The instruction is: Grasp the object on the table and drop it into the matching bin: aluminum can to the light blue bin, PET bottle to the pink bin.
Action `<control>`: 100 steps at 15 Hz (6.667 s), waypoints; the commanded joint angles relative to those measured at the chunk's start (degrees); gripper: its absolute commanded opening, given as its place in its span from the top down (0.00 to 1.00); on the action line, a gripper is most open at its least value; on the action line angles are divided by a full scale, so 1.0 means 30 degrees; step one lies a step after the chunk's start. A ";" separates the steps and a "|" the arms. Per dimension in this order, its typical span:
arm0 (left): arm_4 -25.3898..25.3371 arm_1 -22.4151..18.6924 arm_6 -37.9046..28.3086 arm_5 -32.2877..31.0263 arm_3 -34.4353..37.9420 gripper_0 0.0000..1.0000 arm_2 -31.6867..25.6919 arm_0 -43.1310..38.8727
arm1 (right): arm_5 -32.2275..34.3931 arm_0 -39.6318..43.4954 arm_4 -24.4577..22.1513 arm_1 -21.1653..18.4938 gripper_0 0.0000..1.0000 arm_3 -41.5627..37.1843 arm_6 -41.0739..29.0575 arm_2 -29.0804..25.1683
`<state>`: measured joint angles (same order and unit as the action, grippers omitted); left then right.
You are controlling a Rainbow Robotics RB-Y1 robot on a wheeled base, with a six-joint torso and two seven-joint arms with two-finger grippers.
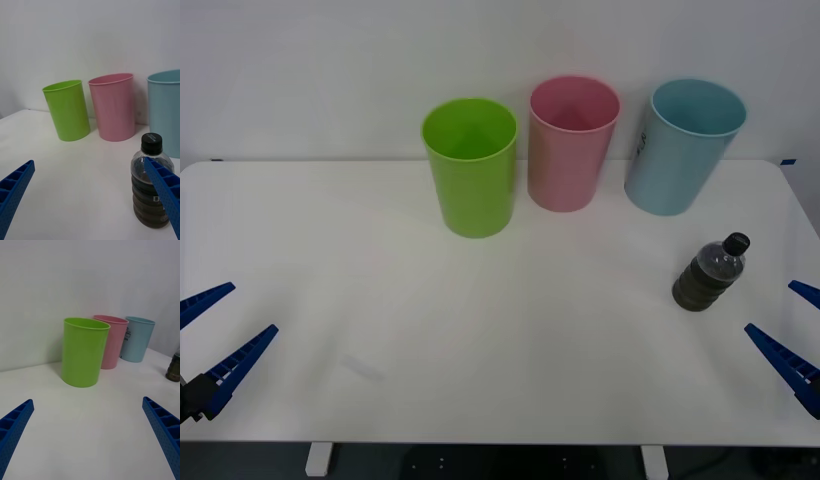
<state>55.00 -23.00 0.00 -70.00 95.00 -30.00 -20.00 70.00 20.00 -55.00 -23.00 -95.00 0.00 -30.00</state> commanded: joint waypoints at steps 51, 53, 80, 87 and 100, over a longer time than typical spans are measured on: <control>0.0000 0.0000 0.0000 0.0000 0.0000 0.00 0.0000 0.0000 | -0.8187 -0.8395 0.2015 0.0430 0.00 1.2419 0.9901 0.5488; 0.0000 0.0000 0.0000 0.0000 0.0000 0.00 0.0000 0.0000 | -0.8568 -0.8600 0.2162 0.0430 0.00 1.2419 1.0018 0.5811; 0.0000 0.0000 0.0000 0.0000 0.0000 0.00 0.0000 0.0000 | -0.9446 -0.4323 0.1781 0.0489 1.00 0.3805 0.3397 0.6162; 0.0000 0.0000 0.0000 0.0000 0.0000 0.00 0.0000 0.0000 | -0.9593 -0.3971 0.0609 0.0255 1.00 -0.0413 -0.1906 0.6162; 0.0000 0.0000 0.0000 0.0000 0.0000 0.00 0.0000 0.0000 | -1.2904 -0.8893 0.0579 -0.3876 1.00 -0.2083 -0.4572 0.8916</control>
<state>55.00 -23.00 0.00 -70.00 95.00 -30.00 -20.00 32.86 -5.59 -53.25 -33.72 -101.26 -13.45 -4.25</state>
